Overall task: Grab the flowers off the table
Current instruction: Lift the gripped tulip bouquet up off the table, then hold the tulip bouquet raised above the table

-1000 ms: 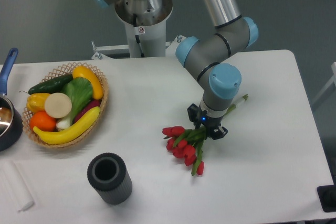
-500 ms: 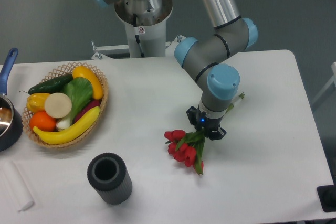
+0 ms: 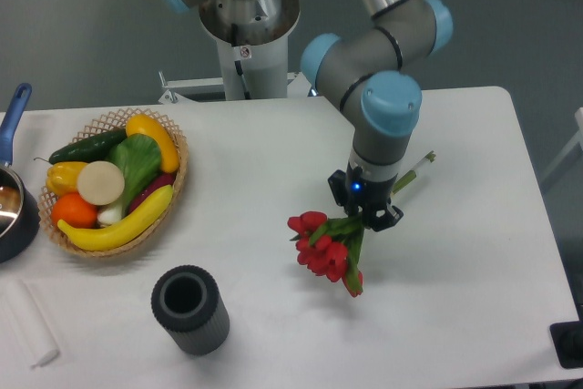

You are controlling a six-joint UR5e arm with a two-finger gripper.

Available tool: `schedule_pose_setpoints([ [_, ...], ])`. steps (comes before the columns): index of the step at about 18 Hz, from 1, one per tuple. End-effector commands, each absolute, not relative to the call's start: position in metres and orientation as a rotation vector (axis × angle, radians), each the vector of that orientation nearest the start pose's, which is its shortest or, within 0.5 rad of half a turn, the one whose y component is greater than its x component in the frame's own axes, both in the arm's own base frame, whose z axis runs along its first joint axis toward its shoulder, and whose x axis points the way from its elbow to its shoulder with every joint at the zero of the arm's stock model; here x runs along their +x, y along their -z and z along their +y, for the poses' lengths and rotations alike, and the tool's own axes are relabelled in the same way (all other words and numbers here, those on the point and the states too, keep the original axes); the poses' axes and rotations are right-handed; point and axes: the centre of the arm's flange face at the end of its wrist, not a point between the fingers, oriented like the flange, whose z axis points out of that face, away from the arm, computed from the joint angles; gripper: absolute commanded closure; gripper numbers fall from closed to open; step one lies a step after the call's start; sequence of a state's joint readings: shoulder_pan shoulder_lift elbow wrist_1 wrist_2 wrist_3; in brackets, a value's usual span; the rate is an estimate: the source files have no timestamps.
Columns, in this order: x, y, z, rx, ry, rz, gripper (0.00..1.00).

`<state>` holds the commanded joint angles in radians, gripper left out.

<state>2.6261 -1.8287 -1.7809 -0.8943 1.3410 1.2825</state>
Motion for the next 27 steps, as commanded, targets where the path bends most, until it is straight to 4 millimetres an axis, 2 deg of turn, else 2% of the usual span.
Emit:
schedule_pose_setpoints([
  [3,-0.414,-0.355,0.423,-2.707,-0.146,0.308,0.78],
  [6,-0.412,-0.38,0.427,-2.592,-0.117,0.267,0.78],
  [11,-0.402,-0.404,0.432,-2.467,-0.066,0.24,0.77],
  [16,-0.416,-0.429,0.415,-2.232,0.001,0.21,0.77],
  [20,-0.422,-0.443,0.405,-2.092,0.057,0.197,0.77],
  [27,-0.431,-0.447,0.395,-2.008,0.091,0.177,0.77],
])
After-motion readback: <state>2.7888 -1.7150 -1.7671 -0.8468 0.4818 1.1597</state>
